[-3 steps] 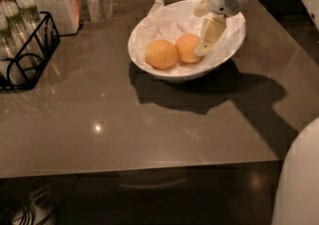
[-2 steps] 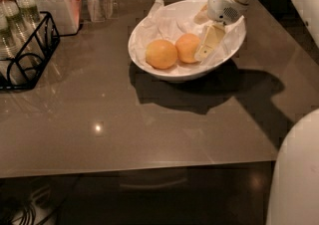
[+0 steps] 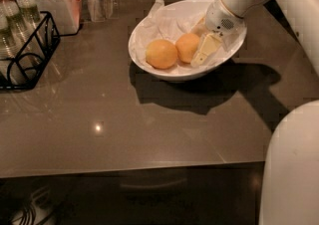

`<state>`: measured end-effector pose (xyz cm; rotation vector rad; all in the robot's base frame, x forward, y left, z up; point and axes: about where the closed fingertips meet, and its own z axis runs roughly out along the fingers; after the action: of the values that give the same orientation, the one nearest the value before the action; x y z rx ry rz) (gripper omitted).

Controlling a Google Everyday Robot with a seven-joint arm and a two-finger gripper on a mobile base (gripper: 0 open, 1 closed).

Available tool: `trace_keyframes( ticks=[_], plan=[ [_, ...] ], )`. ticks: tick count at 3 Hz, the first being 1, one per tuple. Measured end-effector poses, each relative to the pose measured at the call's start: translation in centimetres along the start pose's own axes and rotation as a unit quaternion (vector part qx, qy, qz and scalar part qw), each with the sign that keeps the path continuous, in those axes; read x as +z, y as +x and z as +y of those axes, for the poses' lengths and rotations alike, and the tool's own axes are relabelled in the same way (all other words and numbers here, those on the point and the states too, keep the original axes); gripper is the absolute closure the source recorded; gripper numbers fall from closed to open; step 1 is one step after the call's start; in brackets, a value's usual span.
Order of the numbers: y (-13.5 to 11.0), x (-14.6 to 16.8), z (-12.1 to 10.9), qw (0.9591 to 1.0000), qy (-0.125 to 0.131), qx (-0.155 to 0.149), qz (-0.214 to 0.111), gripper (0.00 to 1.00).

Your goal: Pick orange from white bowl

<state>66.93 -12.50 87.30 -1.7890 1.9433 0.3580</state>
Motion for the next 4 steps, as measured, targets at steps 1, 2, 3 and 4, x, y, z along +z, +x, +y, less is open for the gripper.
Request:
trace_keyframes(
  ticks=[1, 2, 3, 4],
  plan=[
    [0.0, 0.6, -0.1, 0.9997, -0.007, 0.002, -0.021, 0.27],
    [-0.2, 0.2, -0.2, 0.9993, -0.002, 0.003, -0.038, 0.27],
    [-0.8, 0.0, -0.2, 0.9985, 0.001, 0.001, -0.055, 0.29],
    [-1.5, 0.1, -0.1, 0.9978, 0.001, -0.001, -0.067, 0.39]
  ],
)
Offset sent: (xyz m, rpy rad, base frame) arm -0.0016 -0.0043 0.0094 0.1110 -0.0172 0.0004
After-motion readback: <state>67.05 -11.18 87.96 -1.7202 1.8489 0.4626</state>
